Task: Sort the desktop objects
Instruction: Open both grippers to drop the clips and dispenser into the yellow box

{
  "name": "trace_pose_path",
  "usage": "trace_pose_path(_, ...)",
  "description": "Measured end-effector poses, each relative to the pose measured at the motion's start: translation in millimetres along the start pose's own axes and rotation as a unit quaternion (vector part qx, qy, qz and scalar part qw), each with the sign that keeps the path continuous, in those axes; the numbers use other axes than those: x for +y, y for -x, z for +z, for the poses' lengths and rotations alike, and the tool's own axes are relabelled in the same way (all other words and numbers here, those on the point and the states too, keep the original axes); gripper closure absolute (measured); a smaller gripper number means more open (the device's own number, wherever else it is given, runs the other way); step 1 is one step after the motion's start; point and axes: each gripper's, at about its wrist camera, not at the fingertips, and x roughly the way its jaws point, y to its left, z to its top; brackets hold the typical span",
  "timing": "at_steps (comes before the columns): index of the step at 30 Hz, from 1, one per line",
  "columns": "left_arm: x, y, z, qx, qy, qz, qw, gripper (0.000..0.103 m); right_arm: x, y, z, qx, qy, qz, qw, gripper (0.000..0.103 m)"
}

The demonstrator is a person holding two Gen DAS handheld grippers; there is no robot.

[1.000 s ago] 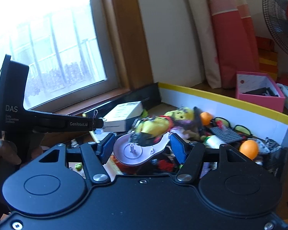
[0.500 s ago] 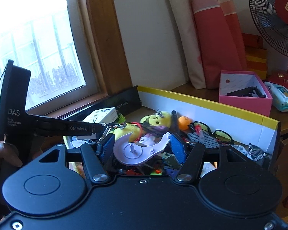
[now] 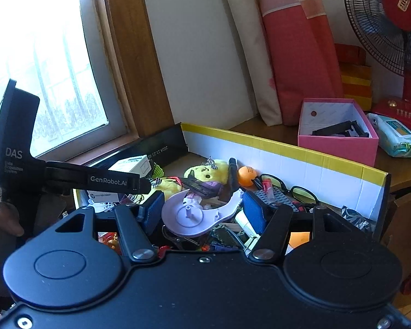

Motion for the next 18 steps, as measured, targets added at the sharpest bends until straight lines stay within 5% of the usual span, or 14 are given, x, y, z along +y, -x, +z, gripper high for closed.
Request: trace_pose_path(18,-10,2,0,0.009,0.001,0.006,0.9999,0.000,-16,-1,1,0.003,-0.008,-0.021,1.000,0.042)
